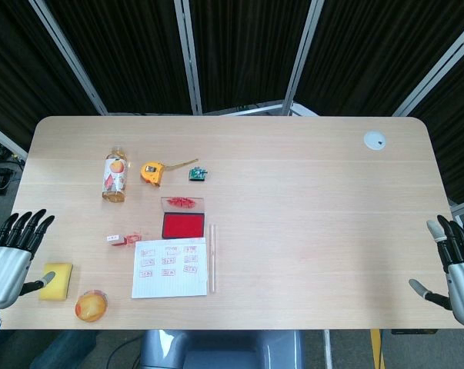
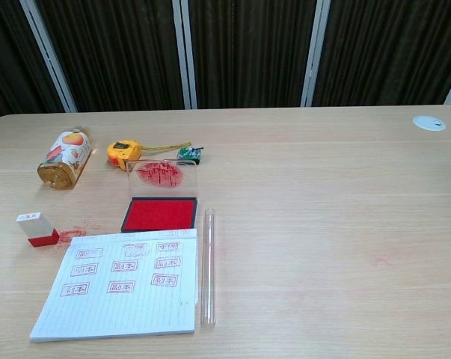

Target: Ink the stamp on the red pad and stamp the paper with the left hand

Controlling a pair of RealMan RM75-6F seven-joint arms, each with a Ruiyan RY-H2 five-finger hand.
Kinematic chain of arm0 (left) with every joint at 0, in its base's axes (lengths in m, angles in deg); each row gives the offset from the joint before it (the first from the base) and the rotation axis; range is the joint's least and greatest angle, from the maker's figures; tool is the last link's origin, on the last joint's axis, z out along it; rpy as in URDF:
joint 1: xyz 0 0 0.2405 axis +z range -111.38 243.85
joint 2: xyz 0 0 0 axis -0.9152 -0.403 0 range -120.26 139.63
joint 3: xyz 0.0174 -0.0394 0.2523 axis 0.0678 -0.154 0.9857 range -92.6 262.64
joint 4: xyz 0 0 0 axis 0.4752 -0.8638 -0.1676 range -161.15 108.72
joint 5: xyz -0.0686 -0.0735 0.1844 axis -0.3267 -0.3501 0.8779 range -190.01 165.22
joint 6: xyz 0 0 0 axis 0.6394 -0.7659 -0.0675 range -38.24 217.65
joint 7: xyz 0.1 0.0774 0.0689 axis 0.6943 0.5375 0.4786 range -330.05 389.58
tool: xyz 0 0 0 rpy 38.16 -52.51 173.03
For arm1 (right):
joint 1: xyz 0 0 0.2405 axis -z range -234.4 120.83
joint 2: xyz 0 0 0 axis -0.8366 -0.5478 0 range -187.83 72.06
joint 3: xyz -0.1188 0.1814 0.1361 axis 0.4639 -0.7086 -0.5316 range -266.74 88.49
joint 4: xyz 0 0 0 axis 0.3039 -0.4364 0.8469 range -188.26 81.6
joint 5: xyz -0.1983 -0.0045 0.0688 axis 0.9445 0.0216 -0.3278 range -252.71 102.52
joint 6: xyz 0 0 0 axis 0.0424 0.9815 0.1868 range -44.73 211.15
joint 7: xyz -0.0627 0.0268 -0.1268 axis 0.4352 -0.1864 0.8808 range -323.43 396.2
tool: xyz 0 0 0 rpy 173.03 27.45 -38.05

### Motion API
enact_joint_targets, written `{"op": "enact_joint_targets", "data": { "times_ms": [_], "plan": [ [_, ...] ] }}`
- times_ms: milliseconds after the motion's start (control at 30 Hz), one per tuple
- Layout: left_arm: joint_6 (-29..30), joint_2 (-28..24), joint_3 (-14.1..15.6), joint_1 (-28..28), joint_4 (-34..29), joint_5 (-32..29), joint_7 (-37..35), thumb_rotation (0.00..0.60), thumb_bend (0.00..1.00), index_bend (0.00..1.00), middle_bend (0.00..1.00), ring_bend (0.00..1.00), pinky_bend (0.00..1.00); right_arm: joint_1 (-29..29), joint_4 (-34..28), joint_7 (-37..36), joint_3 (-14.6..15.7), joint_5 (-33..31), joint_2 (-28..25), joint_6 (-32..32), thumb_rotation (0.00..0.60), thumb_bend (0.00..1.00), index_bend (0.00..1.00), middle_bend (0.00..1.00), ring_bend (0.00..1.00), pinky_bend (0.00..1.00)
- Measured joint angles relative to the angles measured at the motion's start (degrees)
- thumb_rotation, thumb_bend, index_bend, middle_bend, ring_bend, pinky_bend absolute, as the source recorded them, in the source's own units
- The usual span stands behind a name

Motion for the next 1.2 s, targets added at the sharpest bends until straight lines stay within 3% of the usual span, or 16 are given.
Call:
{"op": "enact_joint_targets", "data": {
  "times_ms": [167, 200, 267, 333, 433, 500, 667, 900, 1000, 1200],
  "plan": [
    [0.03, 0.06, 0.04, 0.02, 0.05, 0.00, 0.32, 0.600, 0.00, 0.00, 0.00, 0.00, 0.00, 0.02, 0.05, -0.02, -0.03, -0.08, 0.01, -0.03, 0.600, 0.00, 0.00, 0.00, 0.00, 0.00],
    [0.01, 0.05, 0.06, 0.02, 0.04, -0.04, 0.38, 0.600, 0.00, 0.00, 0.00, 0.02, 0.06, 0.03, 0.07, 0.01, -0.02, -0.10, 0.03, -0.01, 0.600, 0.00, 0.00, 0.00, 0.00, 0.00],
    [-0.02, 0.01, 0.07, 0.03, 0.04, -0.07, 0.54, 0.600, 0.00, 0.00, 0.00, 0.15, 0.26, 0.05, 0.09, 0.08, 0.02, -0.16, 0.05, 0.04, 0.600, 0.00, 0.00, 0.00, 0.00, 0.00],
    [0.03, -0.02, 0.03, 0.06, 0.08, -0.17, 1.03, 0.600, 0.00, 0.00, 0.00, 0.42, 0.55, 0.11, 0.02, 0.22, 0.13, -0.29, 0.05, 0.20, 0.600, 0.00, 0.00, 0.00, 0.00, 0.00],
    [-0.04, 0.62, -0.19, 0.02, 0.17, -0.86, 2.20, 0.600, 0.00, 0.00, 0.00, 0.67, 0.74, 0.09, -0.64, 0.37, 0.18, -0.32, -0.11, 0.36, 0.600, 0.00, 0.00, 0.00, 0.00, 0.00],
    [-1.19, 1.60, -0.57, -0.45, 0.31, -2.23, 2.87, 0.600, 0.00, 0.00, 0.00, 0.76, 0.80, -0.01, -1.30, 0.55, 0.09, -0.29, -0.26, 0.40, 0.600, 0.00, 0.00, 0.00, 0.00, 0.00],
    [-6.71, 5.38, -2.88, -3.28, 1.28, -9.26, 3.73, 0.600, 0.00, 0.01, 0.04, 0.83, 0.84, -0.51, -1.25, 0.92, -0.06, -1.31, -0.28, 1.86, 0.600, 0.00, 0.00, 0.00, 0.00, 0.00],
    [-15.74, 16.05, -7.78, -9.60, 7.06, -24.34, 5.61, 0.600, 0.08, 0.18, 0.20, 0.84, 0.84, -1.87, -0.58, 0.97, -0.37, -3.22, 0.25, 4.91, 0.600, 0.00, 0.00, 0.00, 0.00, 0.00],
    [-18.25, 19.82, -9.08, -11.99, 9.94, -28.24, 6.18, 0.600, 0.14, 0.22, 0.25, 0.84, 0.84, -2.22, -0.23, 1.50, -0.36, -3.86, 0.62, 5.79, 0.600, 0.00, 0.00, 0.00, 0.00, 0.00],
    [-20.41, 24.20, -9.86, -14.61, 13.79, -32.24, 7.51, 0.600, 0.15, 0.28, 0.34, 0.84, 0.84, -2.19, 0.05, 1.42, -0.65, -5.10, 0.61, 5.87, 0.600, 0.00, 0.00, 0.00, 0.00, 0.00]
  ]
}}
